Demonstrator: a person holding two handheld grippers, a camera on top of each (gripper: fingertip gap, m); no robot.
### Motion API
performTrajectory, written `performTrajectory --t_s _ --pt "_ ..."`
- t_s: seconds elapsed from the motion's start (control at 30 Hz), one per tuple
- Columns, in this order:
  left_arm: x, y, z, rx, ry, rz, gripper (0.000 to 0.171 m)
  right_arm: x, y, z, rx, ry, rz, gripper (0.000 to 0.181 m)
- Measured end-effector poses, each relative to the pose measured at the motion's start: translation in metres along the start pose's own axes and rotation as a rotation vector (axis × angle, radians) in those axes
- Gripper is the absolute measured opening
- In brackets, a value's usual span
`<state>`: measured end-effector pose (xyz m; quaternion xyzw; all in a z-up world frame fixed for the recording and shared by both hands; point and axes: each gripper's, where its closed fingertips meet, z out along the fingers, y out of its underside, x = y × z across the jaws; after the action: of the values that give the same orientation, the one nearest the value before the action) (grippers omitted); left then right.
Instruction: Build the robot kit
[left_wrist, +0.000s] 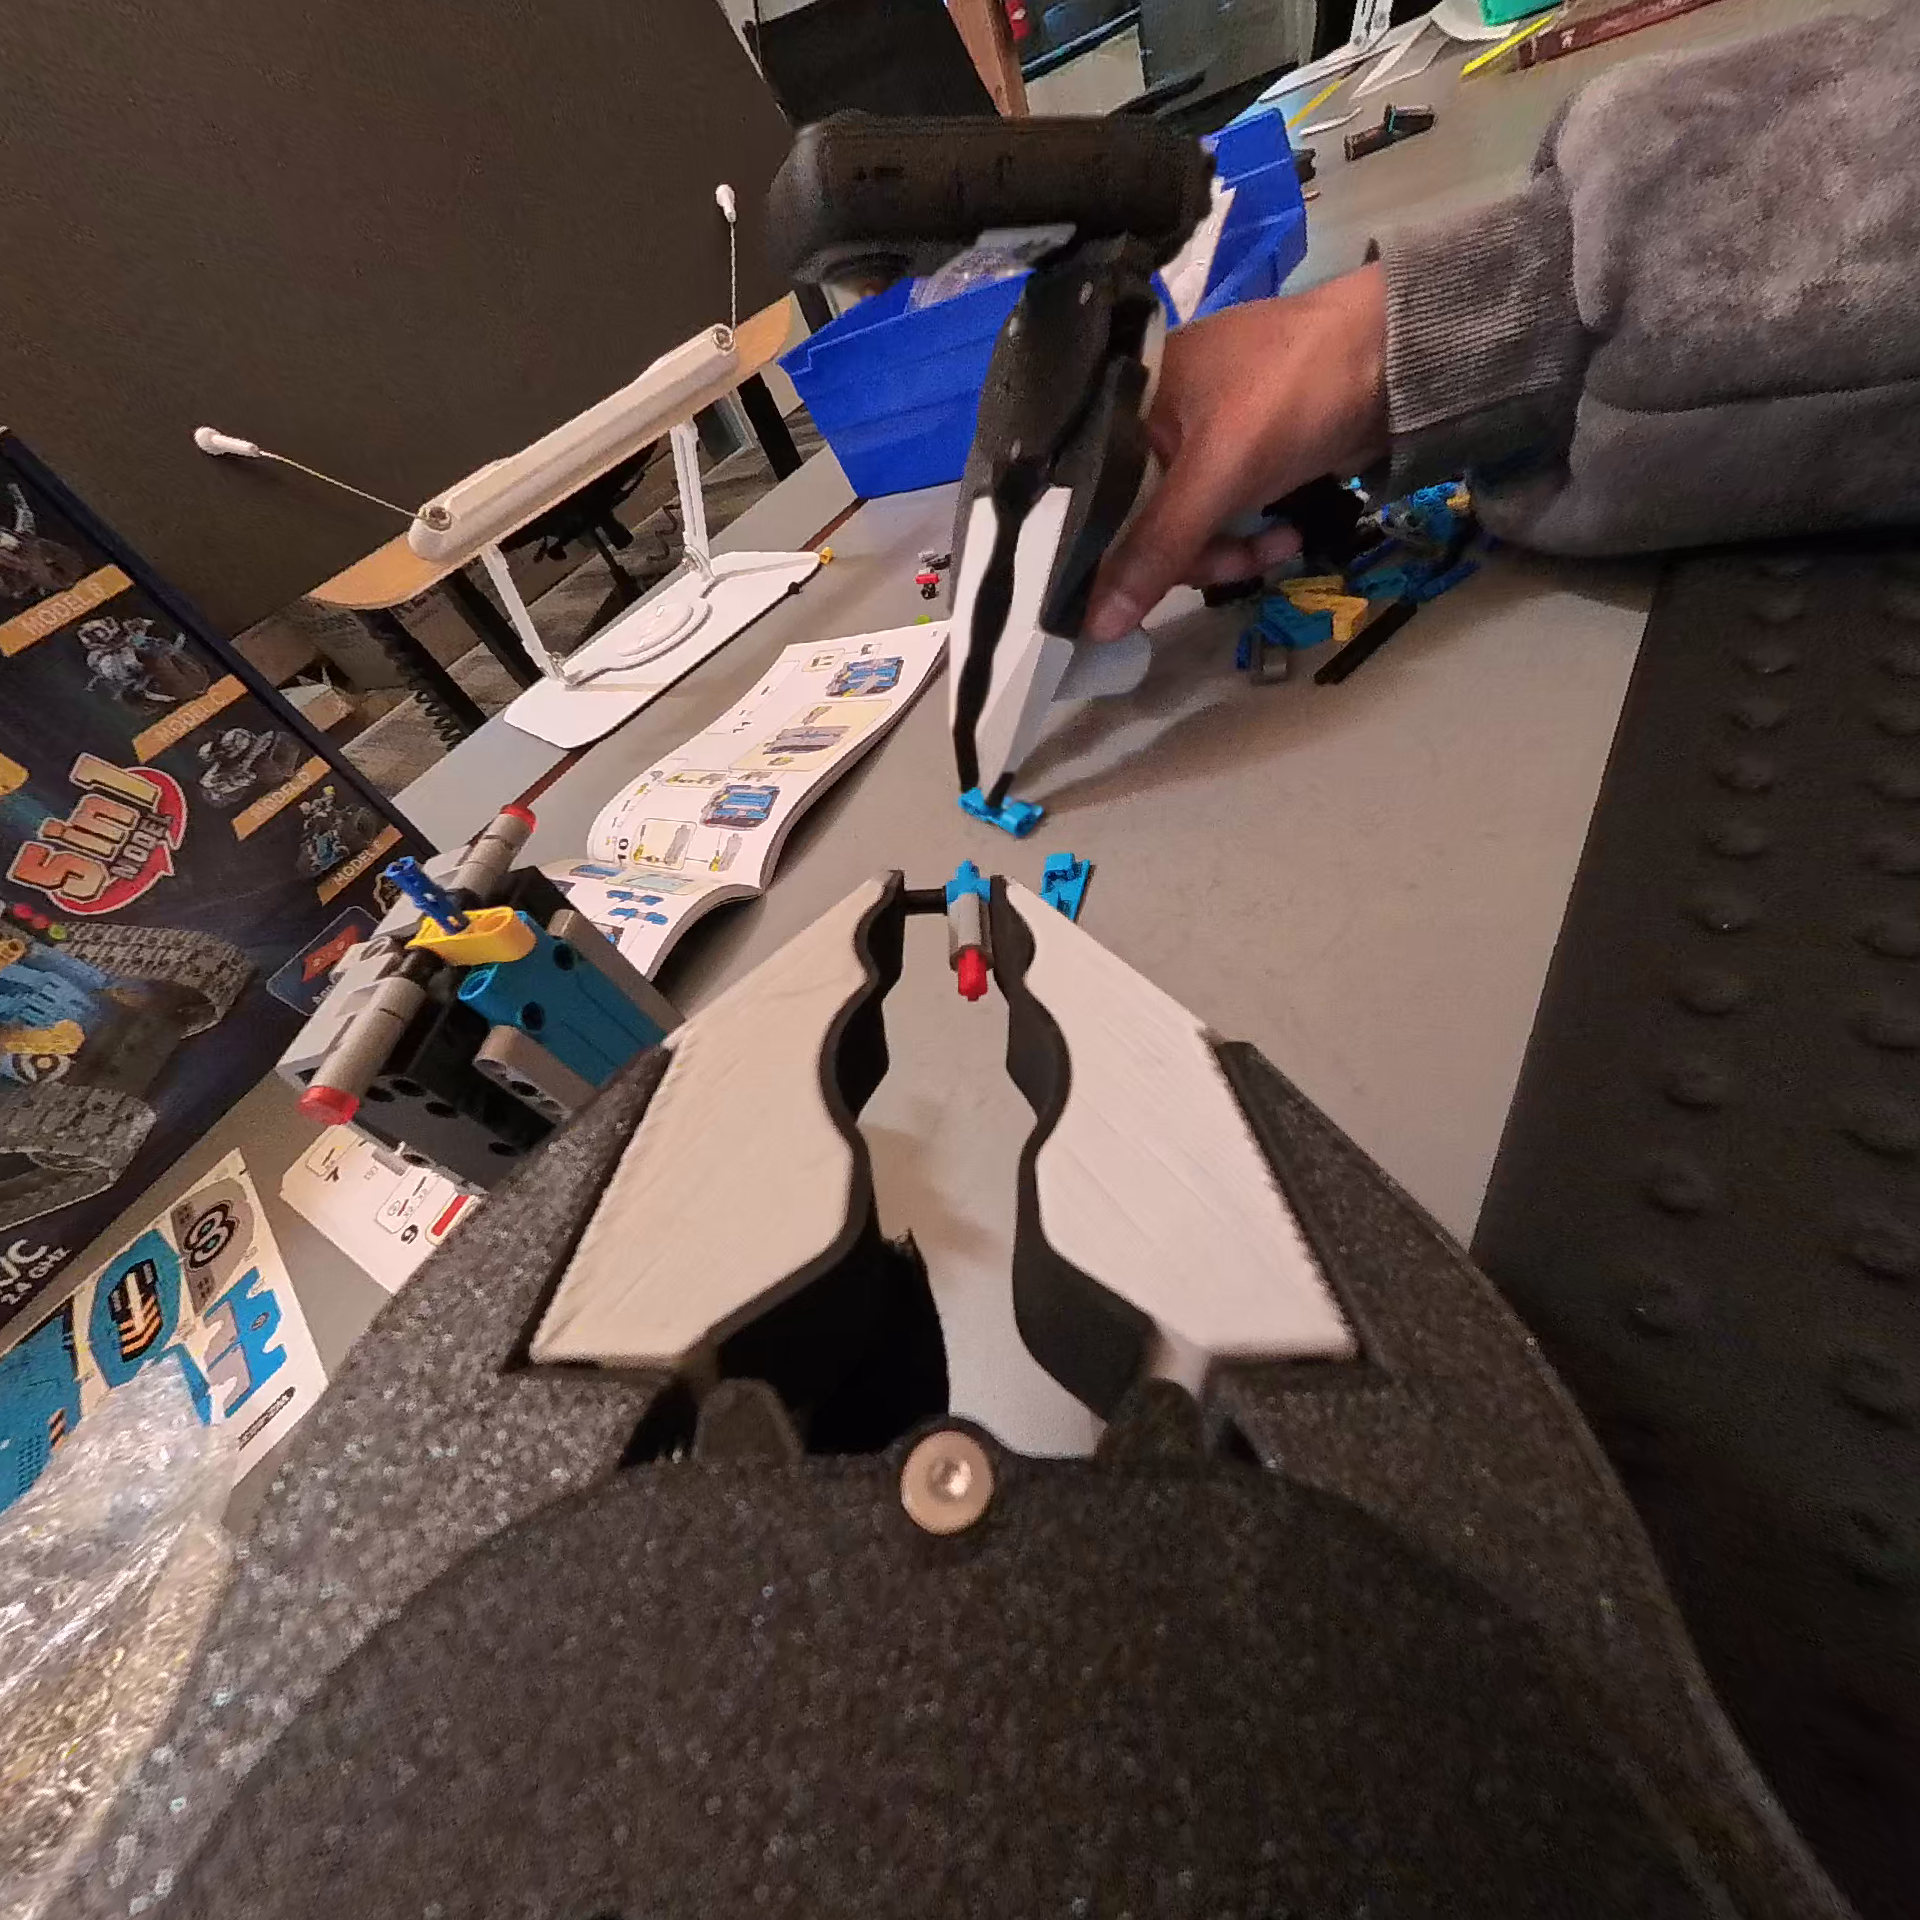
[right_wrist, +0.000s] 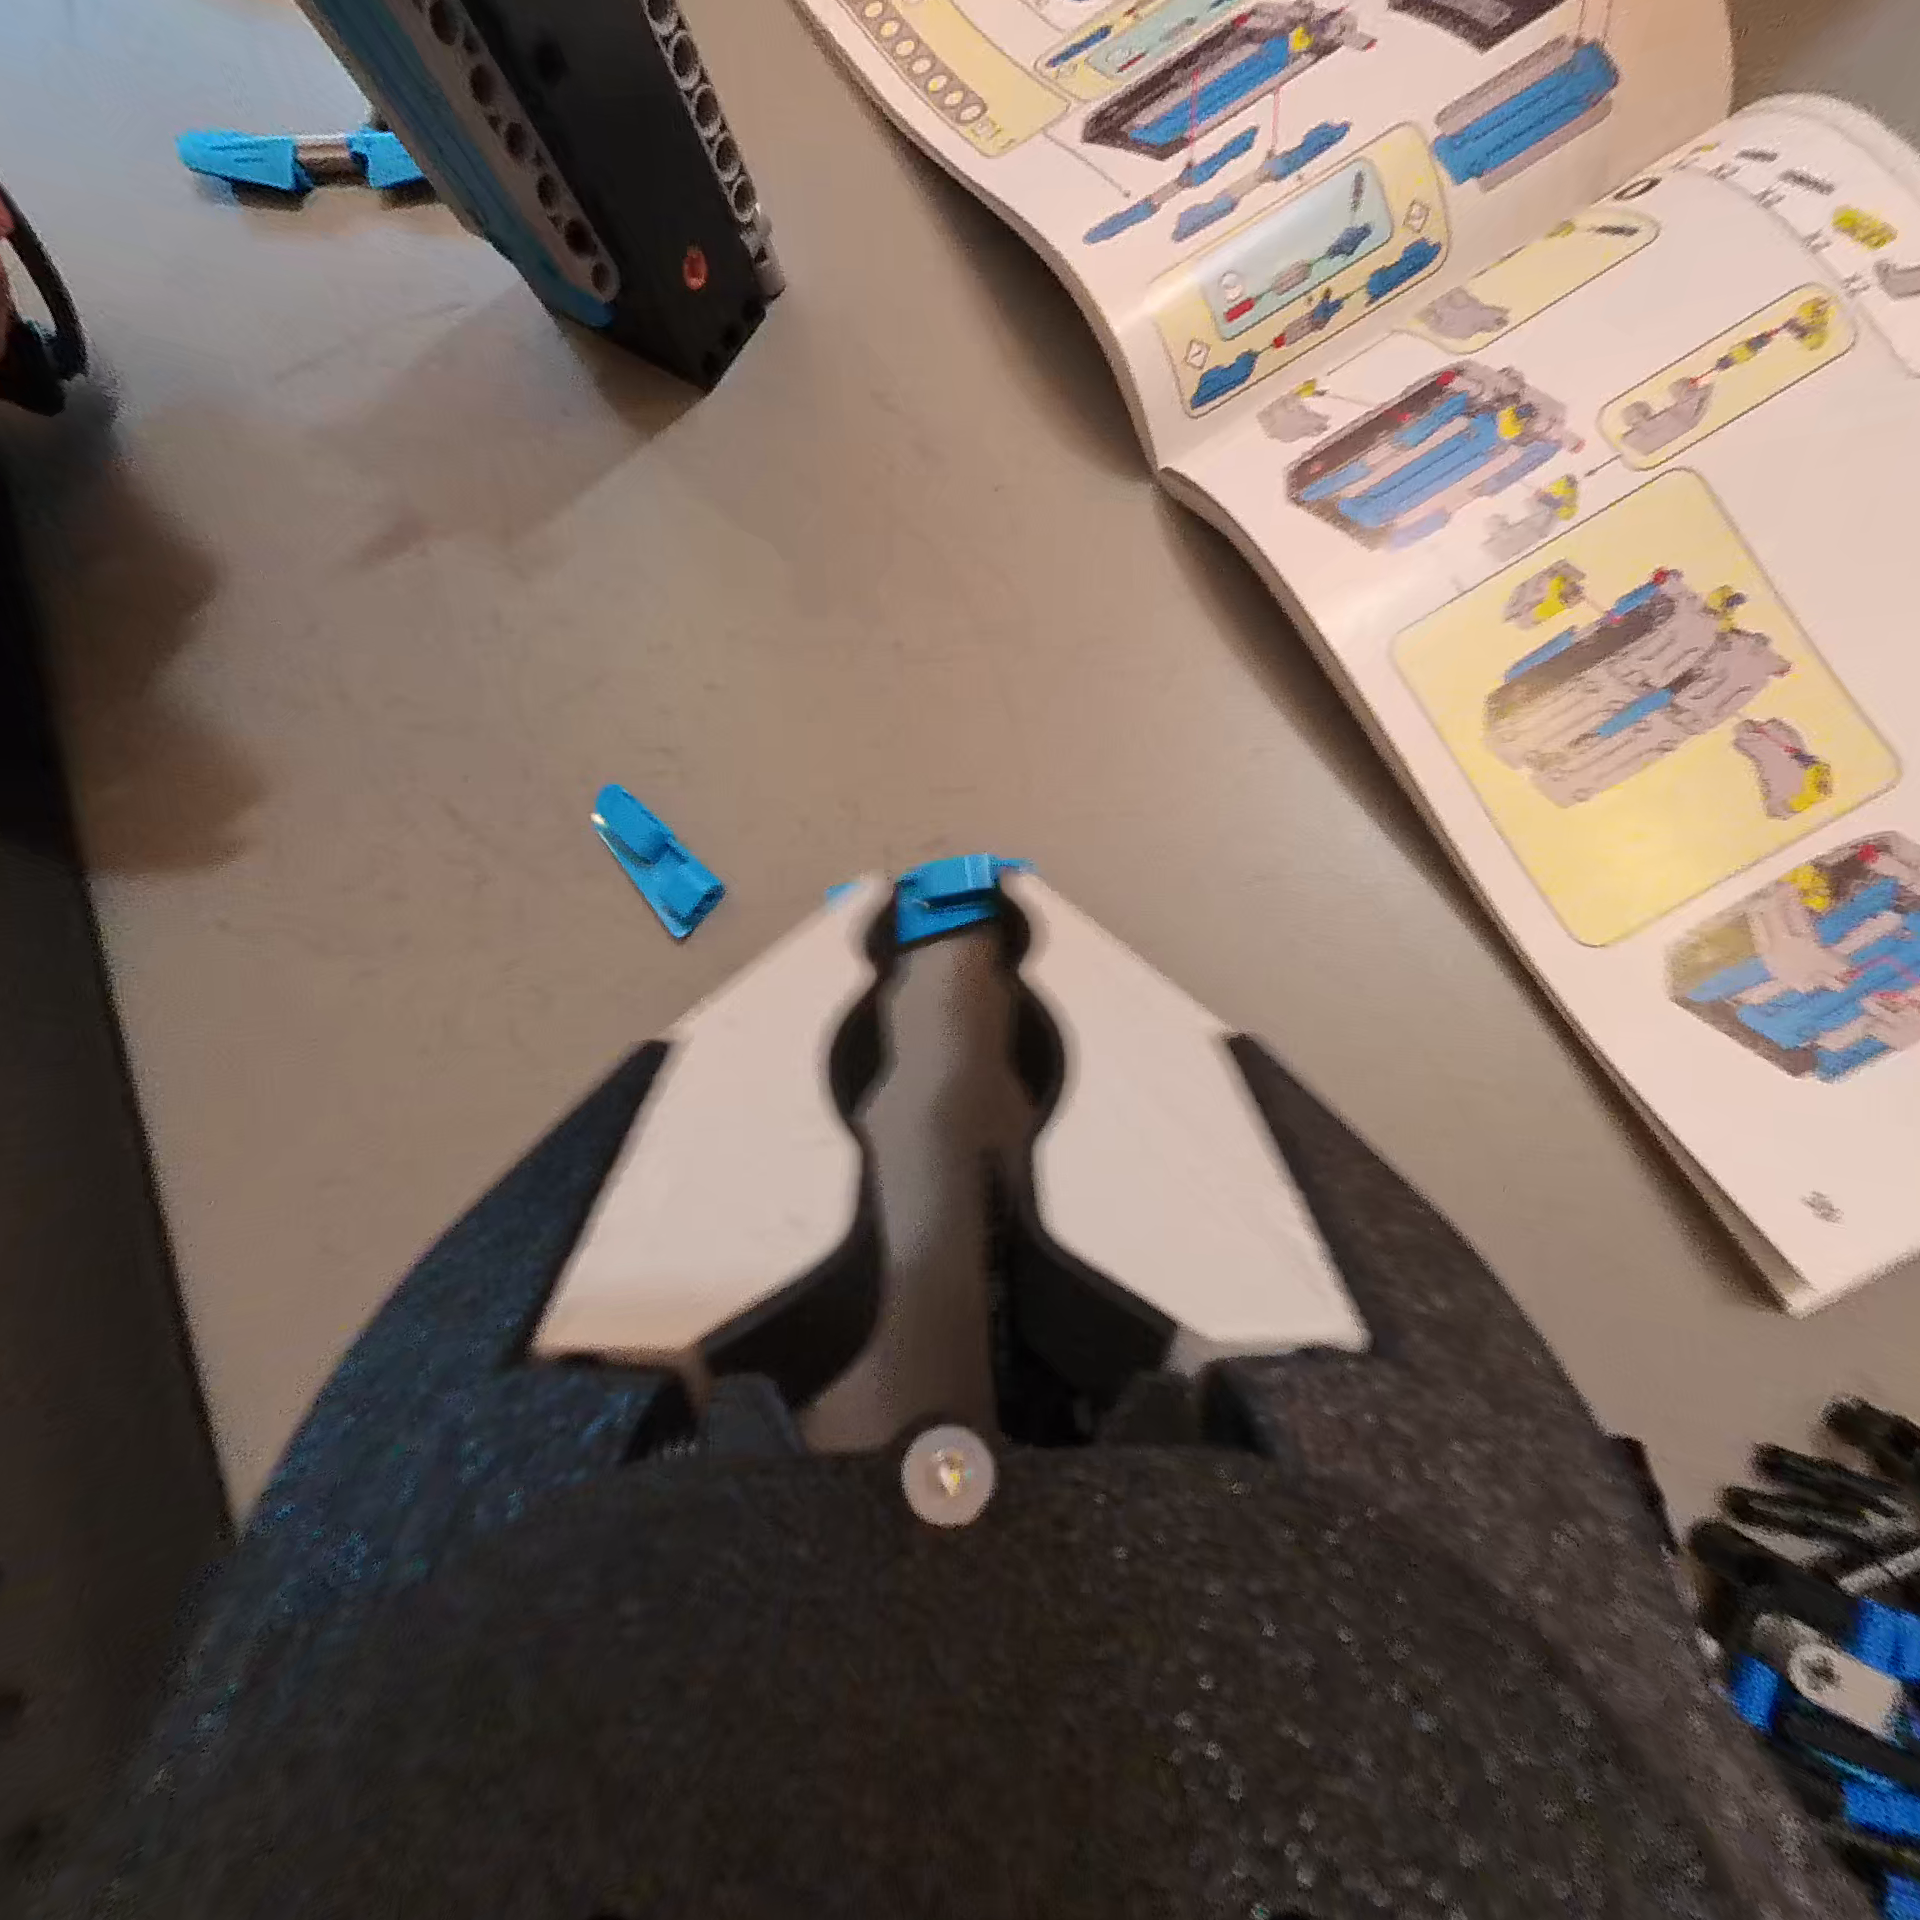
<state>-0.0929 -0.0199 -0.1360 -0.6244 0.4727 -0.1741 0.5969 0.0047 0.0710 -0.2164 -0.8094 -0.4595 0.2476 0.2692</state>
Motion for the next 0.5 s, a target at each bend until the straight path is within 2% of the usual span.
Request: performTrajectory --t_s 0.23,0.3,0.33,0.43,0.5 --pt "-0.005 0.004 0.001 -0.018 -0.009 -0.035 0.015 -0.003 -0.003 -0.003 0.019 0.064 -0.071 0.012" --pt "-0.007 0.003 0.000 -0.009 -0.013 -0.047 0.015 -0.005 -0.015 -0.008 0.074 0.090 -0.096 0.008" --pt "-0.008 0.003 0.000 -0.007 -0.019 -0.056 0.015 -0.009 -0.027 -0.014 0.130 0.104 -0.120 0.000" --pt "-0.015 0.002 -0.001 0.009 -0.023 -0.118 0.015 -0.036 -0.061 -0.028 0.282 0.129 -0.227 0.000" --pt "-0.020 0.004 -0.001 0.006 -0.034 -0.164 0.015 -0.042 -0.061 -0.021 0.243 0.164 -0.269 0.000"
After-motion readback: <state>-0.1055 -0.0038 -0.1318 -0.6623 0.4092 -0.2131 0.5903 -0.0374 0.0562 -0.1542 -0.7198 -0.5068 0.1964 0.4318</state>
